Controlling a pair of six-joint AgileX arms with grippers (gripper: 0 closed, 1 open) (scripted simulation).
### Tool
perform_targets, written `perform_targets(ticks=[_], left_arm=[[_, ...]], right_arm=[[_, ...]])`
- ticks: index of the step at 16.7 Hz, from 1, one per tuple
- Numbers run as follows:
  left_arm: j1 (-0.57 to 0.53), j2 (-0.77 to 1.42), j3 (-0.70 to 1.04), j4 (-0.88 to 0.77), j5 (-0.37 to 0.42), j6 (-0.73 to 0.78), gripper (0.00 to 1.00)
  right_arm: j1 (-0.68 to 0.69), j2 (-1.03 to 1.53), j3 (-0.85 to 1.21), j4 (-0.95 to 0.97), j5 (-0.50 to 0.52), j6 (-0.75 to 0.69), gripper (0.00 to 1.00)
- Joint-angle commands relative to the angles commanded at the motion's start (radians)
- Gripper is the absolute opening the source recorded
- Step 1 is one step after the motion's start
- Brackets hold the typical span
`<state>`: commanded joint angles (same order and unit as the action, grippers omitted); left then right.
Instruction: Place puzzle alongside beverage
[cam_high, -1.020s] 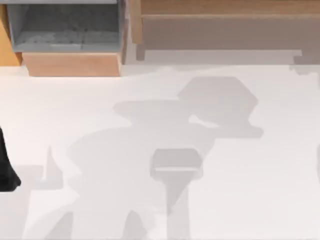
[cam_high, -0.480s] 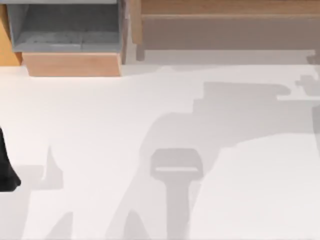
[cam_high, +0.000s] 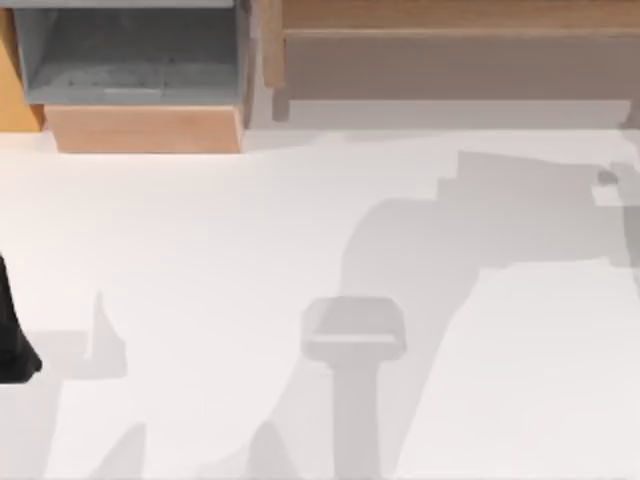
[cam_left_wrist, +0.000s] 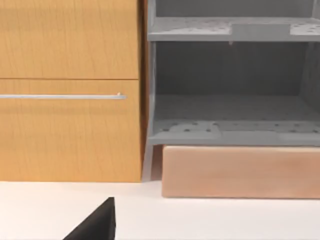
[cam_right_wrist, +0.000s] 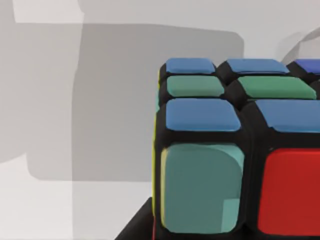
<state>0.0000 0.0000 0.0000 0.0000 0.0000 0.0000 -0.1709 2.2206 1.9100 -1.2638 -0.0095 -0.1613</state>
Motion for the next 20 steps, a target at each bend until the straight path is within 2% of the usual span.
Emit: perform_targets(ticks=[3,11,15,20], left_arm=[[0.000,0.000,0.000,0.000,0.000,0.000,1.00],[0.000,0.000,0.000,0.000,0.000,0.000,1.00],[0.000,0.000,0.000,0.000,0.000,0.000,1.00],[0.000,0.000,0.000,0.000,0.000,0.000,1.00]], right_arm=[[0.001,-0.002,-0.002,0.004,0.004,-0.003,0.00],[0.095,-0.053,0.004,0.054,0.091,-0.092,0.00],[0.106,-0.072,-0.013,0.077,0.078,-0.089,0.00],[0.041,-0.032,-0.040,0.079,0.023,-0.029,0.00]])
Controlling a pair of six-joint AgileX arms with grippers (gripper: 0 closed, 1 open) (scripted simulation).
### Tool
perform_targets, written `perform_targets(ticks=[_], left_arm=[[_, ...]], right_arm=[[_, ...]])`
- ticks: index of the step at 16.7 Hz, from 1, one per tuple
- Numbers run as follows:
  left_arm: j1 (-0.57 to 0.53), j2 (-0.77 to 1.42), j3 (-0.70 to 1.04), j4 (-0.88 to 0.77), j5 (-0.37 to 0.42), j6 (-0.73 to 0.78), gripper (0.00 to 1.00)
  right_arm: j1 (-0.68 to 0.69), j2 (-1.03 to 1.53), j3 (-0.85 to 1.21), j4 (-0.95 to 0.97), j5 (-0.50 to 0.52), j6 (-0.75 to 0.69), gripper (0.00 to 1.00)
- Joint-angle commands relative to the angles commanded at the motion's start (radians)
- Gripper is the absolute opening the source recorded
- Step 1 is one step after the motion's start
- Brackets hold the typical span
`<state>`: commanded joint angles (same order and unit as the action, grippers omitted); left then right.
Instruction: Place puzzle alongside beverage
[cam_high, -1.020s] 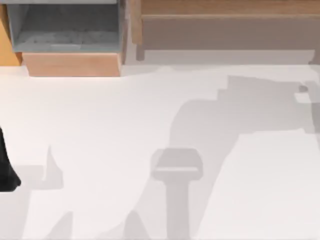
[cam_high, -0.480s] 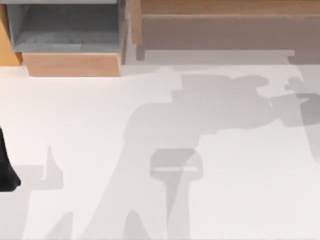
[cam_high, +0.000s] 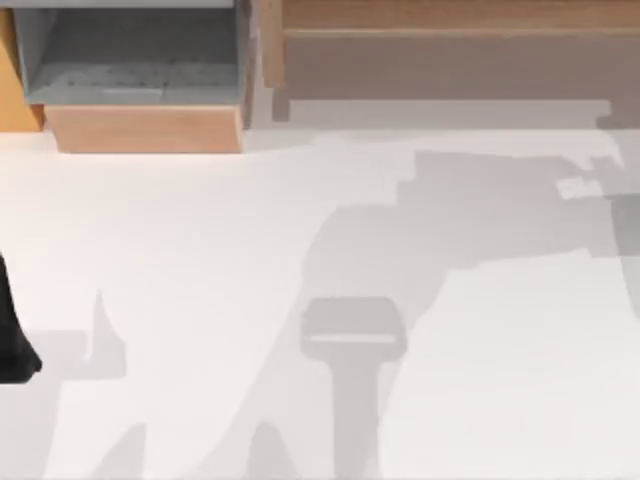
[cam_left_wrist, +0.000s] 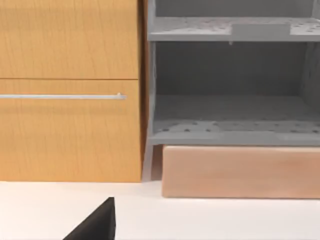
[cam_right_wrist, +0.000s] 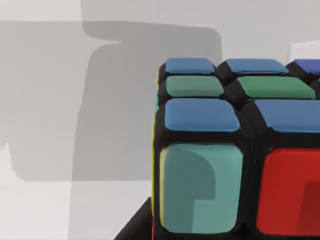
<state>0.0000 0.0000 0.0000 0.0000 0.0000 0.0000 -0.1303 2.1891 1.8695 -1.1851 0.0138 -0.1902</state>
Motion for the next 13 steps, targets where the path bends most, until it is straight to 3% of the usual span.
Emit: perform_targets(ticks=[7,13], left_arm=[[0.000,0.000,0.000,0.000,0.000,0.000,1.00],[0.000,0.000,0.000,0.000,0.000,0.000,1.00]], right_arm=[[-0.039,0.040,-0.024,-0.005,-0.023,0.030,0.00],[-0.039,0.040,-0.024,-0.005,-0.023,0.030,0.45]])
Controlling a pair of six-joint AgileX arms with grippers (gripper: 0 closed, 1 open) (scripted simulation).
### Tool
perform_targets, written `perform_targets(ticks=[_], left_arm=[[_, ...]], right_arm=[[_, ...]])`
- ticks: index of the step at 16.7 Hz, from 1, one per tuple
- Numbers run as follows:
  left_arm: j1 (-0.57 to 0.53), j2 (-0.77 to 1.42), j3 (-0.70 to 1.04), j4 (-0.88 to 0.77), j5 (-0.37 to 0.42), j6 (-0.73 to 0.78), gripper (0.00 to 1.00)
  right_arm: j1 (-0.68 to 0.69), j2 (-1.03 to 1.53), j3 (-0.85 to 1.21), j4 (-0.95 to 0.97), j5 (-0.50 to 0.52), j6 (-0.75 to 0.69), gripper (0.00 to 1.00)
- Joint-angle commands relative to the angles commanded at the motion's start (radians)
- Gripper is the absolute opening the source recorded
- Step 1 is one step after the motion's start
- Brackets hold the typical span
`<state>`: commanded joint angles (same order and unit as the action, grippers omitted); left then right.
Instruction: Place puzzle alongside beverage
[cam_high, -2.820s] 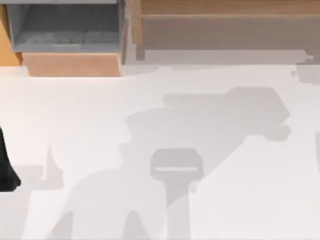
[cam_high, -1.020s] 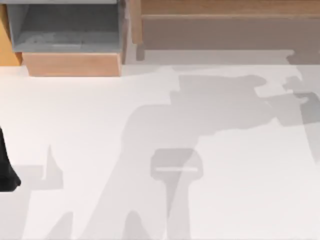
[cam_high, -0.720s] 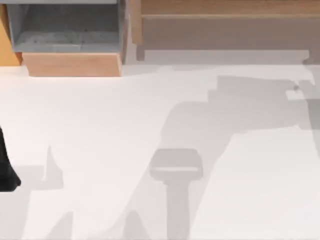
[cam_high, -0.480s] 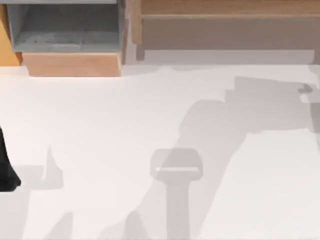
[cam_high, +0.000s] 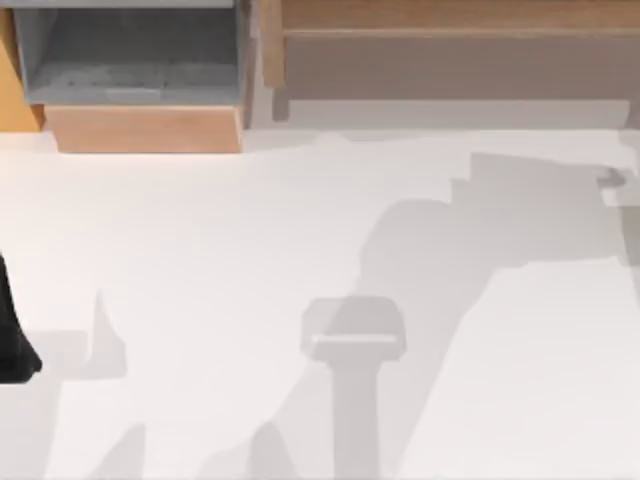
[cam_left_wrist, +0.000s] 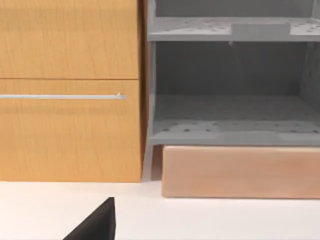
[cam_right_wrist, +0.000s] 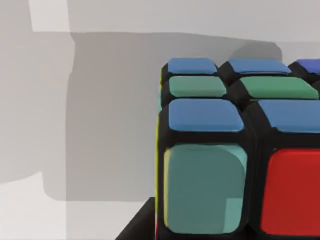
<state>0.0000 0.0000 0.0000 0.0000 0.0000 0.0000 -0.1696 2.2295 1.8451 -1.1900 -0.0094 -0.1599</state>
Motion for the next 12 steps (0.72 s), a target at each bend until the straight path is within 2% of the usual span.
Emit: perform_targets(ticks=[7,12], left_arm=[[0.000,0.000,0.000,0.000,0.000,0.000,1.00],[0.000,0.000,0.000,0.000,0.000,0.000,1.00]], right_arm=[[0.000,0.000,0.000,0.000,0.000,0.000,0.98],[0.000,0.000,0.000,0.000,0.000,0.000,1.00]])
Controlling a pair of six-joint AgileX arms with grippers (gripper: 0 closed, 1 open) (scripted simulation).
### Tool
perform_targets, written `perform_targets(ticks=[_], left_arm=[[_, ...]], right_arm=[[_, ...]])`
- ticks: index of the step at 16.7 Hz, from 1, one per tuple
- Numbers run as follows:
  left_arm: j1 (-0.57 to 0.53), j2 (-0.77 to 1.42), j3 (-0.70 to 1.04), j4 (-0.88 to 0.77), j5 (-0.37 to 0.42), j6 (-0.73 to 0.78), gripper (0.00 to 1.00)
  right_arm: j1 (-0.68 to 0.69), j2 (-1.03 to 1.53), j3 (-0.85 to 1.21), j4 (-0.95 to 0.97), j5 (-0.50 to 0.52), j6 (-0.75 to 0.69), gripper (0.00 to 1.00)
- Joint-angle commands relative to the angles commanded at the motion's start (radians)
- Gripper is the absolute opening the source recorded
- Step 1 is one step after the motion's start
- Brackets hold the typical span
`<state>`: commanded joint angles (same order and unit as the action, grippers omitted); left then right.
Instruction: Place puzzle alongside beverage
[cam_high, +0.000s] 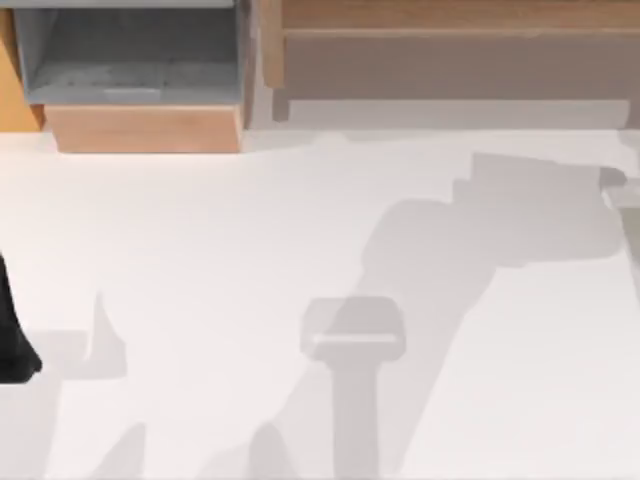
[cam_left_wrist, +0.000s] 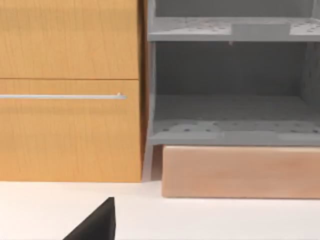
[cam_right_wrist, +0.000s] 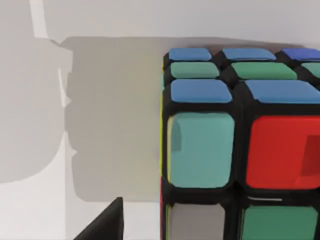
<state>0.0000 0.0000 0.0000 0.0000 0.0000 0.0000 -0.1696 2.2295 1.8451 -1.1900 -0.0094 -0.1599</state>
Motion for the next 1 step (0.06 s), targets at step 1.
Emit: perform_targets(ticks=[1], left_arm=[[0.000,0.000,0.000,0.000,0.000,0.000,1.00]], right_arm=[[0.000,0.000,0.000,0.000,0.000,0.000,1.00]])
